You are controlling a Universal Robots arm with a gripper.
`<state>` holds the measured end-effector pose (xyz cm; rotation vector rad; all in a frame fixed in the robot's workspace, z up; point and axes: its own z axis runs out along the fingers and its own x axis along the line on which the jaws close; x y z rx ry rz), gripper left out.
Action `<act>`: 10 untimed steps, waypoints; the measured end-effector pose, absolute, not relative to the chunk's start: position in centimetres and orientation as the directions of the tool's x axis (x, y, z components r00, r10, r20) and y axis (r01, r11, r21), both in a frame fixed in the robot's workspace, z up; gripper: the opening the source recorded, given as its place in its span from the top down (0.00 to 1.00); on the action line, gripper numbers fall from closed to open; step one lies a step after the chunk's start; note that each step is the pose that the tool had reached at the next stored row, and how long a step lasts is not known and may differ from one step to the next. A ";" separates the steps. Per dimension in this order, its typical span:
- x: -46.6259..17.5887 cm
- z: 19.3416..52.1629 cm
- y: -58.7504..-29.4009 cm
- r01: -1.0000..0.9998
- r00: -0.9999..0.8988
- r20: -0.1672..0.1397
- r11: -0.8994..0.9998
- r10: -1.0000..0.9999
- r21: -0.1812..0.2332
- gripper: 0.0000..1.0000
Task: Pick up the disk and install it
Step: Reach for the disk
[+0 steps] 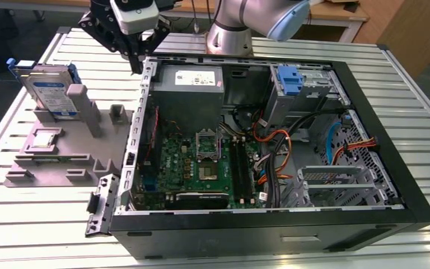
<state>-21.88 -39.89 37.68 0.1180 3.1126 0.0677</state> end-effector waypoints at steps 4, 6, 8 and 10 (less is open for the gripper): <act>-22.3 37.7 -39.9 0.075 -0.997 -0.024 0.996 0.076 0.044 0.90; -22.6 37.7 -39.9 0.075 -0.997 -0.024 0.996 0.076 0.044 0.90; -22.9 37.7 -39.9 0.075 -0.997 -0.024 0.996 0.076 0.044 0.90; -23.1 37.7 -39.9 0.075 -0.997 -0.024 0.996 0.076 0.044 0.90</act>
